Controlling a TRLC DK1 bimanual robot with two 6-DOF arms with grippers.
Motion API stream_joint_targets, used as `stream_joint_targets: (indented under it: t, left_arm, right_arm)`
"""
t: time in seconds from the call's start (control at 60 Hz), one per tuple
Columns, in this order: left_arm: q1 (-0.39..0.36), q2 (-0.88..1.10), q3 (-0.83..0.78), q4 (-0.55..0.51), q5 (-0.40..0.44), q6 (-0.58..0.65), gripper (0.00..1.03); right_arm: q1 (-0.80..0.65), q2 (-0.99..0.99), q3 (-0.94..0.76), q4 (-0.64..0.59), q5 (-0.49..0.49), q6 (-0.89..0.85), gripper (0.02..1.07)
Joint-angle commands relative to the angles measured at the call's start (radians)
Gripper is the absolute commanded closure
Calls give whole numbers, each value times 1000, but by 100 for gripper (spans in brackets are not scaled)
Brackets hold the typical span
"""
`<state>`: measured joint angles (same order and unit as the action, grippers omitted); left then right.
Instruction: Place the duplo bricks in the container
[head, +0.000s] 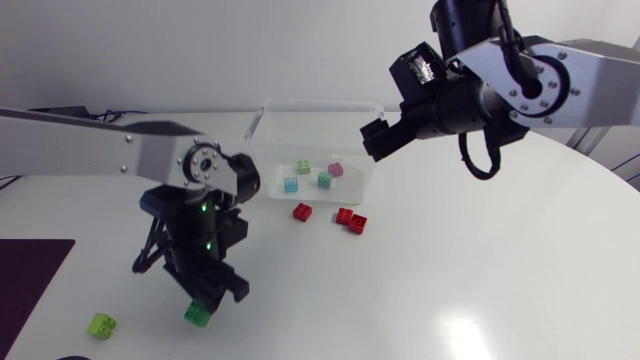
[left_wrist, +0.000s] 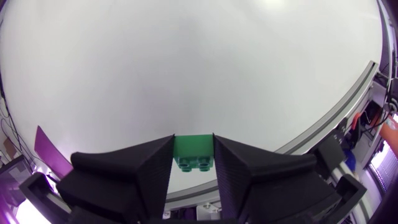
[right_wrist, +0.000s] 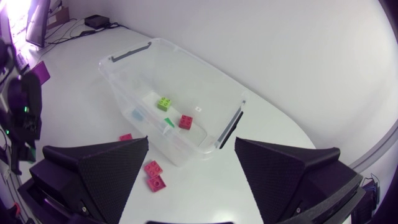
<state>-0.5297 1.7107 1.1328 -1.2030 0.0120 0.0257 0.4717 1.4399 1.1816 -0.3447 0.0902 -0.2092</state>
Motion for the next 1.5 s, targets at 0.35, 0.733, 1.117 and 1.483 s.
stream_joint_targets:
  t: [0.35, 0.733, 1.117, 1.483]
  left_arm:
    - [62, -57, 510, 109, -10, -6, 92]
    - [145, -28, 527, 494, 100, -15, 92]
    - [192, 115, 561, 758, 192, -52, 91]
    - [200, 201, 576, 875, 192, -53, 28]
  right_arm:
    - [96, -144, -301, 1, -4, 4, 7]
    - [64, -87, -496, 210, -107, 4, 7]
    - [-36, 86, -562, 438, -225, -27, 7]
    - [-65, 244, -490, 509, -228, -58, 7]
